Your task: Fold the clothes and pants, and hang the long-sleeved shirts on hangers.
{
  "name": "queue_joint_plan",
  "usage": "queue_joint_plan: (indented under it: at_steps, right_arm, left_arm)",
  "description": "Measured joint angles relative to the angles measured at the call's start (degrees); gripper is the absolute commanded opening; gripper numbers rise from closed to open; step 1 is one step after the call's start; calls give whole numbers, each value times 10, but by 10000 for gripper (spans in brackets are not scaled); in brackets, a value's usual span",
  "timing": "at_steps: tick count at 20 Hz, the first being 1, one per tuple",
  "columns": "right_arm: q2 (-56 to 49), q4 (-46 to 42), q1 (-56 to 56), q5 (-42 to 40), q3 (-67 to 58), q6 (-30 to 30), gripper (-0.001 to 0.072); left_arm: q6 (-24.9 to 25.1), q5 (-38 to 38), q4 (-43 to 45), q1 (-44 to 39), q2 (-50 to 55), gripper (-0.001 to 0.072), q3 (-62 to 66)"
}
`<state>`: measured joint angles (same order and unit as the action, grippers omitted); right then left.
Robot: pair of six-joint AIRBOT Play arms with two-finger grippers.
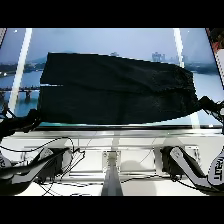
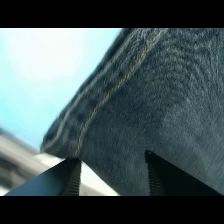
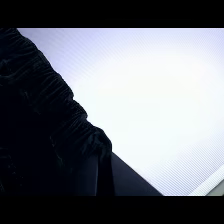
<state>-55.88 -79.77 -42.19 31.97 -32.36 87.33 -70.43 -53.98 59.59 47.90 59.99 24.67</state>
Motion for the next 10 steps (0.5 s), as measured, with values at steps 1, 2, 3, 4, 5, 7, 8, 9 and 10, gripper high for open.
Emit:
queue_joint_plan:
  at_steps: [1,2,3,4,5,7,8,9,10]
  right_arm:
    - [0,0,0,0,0,0,62]
    - [0,-1,0,0,0,0,61]
    - [2,-3,0,0,0,0,62]
    - [5,-5,0,0,0,0,62]
    - [10,-8,0,1,-1,0,62]
    - [25,-11,0,9,-7,0,62]
    - [34,-14,0,18,-15,0,61]
    - [42,-17,0,31,-24,0,62]
    - [51,-21,0,51,-37,0,61]
  left_arm:
    - [1,15,-4,-9,9,238,0]
    - [2,32,-4,-19,17,141,-1]
    - [4,46,-4,-30,23,54,-1]
    - [5,54,-4,-41,26,23,1]
    - [6,59,-2,-53,30,23,7]
    - [8,63,9,-73,35,23,31]
    - [9,57,16,-81,37,22,49]
    - [9,46,14,-87,35,22,71]
    - [10,38,7,-92,32,22,96]
